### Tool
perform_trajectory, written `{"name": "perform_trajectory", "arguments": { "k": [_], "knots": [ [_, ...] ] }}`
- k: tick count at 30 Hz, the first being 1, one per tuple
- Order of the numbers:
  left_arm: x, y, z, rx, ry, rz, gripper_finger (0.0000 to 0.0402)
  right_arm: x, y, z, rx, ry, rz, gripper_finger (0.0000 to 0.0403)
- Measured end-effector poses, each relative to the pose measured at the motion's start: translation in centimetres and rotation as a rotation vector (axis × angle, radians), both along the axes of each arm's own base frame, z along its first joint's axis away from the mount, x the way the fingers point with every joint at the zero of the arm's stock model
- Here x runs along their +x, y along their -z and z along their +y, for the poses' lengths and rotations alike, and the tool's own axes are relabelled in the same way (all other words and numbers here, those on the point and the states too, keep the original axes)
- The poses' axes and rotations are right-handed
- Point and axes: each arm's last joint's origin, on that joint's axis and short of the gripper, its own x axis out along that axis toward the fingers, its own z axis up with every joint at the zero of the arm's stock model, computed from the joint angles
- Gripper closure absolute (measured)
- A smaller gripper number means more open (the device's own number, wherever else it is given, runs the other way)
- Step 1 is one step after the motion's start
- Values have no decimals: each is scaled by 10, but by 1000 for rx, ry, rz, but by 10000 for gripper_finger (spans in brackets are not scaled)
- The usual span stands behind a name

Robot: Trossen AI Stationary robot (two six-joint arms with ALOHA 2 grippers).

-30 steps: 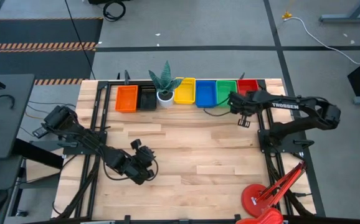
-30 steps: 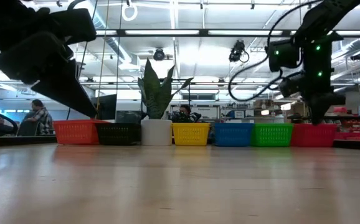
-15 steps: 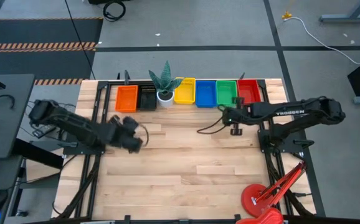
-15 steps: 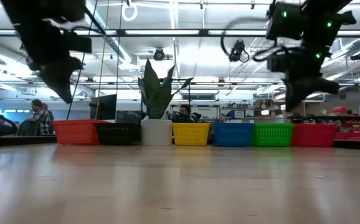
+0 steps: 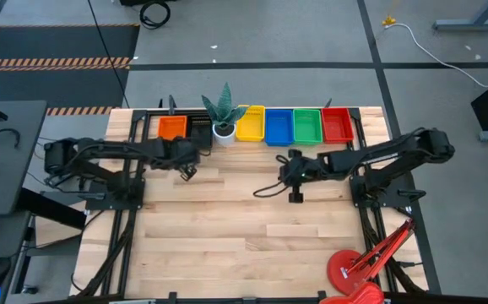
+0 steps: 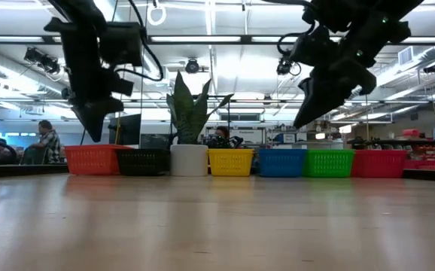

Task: Stack baskets by color
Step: Adjust the stacked orange bins, then adjust the stacked black bins

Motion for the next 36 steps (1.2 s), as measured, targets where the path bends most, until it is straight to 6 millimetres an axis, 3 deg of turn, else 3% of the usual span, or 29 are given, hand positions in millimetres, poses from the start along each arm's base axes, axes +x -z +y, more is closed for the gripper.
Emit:
{"name": "perform_trajectory", "arguments": {
  "k": [9,19,24,30,36],
  "knots": [
    [4,10,26,44,4,59,394,17,29,17,-1,-54,51,397],
    [-6,10,36,35,-5,149,392,25,50,26,39,-21,88,396],
    [-8,10,30,27,-13,159,393,30,52,32,43,-17,46,396],
    [-3,6,15,9,12,89,396,43,42,41,22,-13,-139,396],
    [18,14,17,-45,96,-37,397,54,36,50,23,-58,-288,396]
  ]
}}
